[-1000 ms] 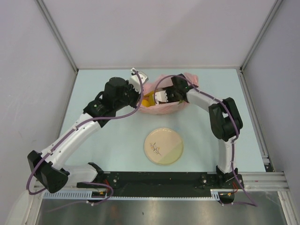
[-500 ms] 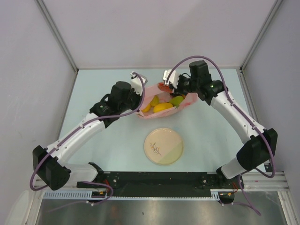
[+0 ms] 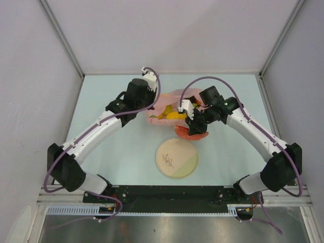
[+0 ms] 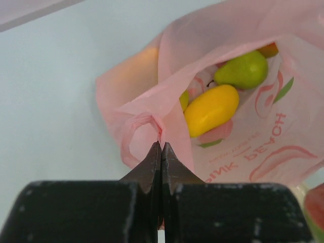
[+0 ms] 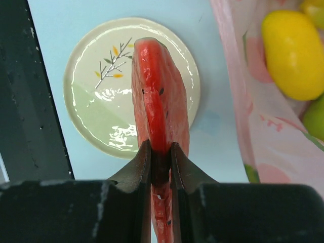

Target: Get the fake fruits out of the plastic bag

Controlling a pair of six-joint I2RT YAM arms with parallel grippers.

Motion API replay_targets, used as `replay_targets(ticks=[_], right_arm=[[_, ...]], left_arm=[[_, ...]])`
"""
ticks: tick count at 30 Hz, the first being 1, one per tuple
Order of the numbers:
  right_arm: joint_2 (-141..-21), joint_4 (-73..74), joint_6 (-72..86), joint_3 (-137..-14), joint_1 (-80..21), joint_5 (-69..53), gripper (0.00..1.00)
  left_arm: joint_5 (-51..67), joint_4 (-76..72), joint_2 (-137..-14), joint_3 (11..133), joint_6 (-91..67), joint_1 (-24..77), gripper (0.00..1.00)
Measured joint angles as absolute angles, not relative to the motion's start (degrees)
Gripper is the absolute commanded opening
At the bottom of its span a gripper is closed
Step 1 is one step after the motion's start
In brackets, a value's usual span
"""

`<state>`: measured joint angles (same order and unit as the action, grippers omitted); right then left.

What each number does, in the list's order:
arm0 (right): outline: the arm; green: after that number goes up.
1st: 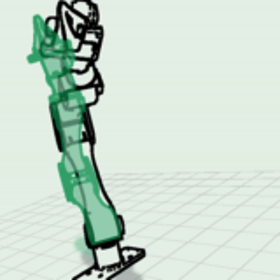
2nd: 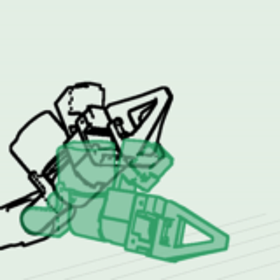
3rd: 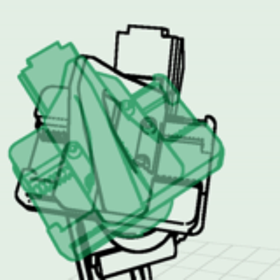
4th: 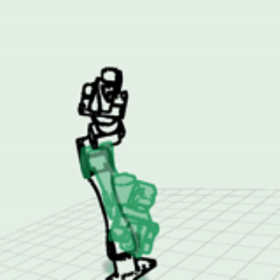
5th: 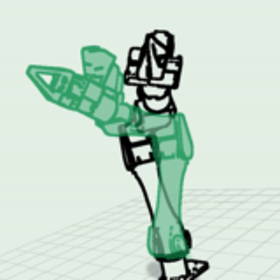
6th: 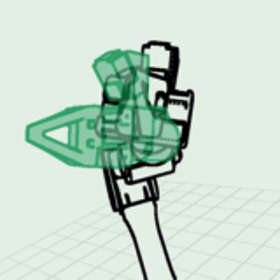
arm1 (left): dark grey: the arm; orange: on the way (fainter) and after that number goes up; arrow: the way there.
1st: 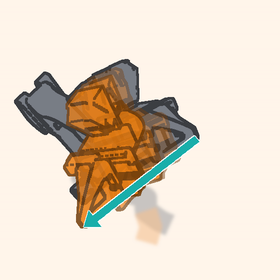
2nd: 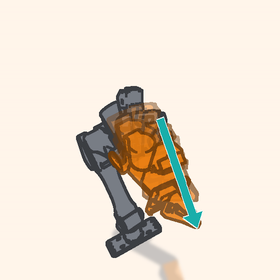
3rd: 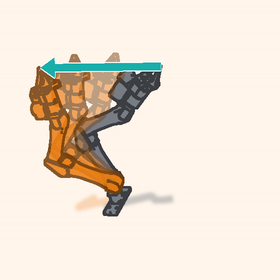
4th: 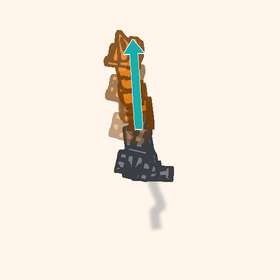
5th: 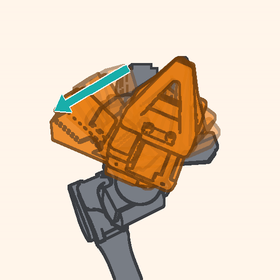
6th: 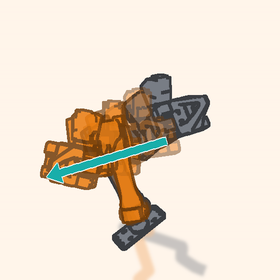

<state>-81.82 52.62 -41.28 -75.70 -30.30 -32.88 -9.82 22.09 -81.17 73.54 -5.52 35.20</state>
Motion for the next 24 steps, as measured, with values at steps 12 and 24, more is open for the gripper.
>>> replay_targets(ticks=[12, 24], right_arm=[[-90.83, 44.31, -41.04, -70.7, -37.91, -30.46, 0.08], [-97.21, 32.99, -39.97, -66.74, -39.42, -23.7, 0.2]], left_arm=[[-15.92, 20.58, -90.39, 86.02, -6.92, 35.07, 0.0], [-22.74, 18.96, -89.97, 86.96, -3.95, 34.72, 0.0]])
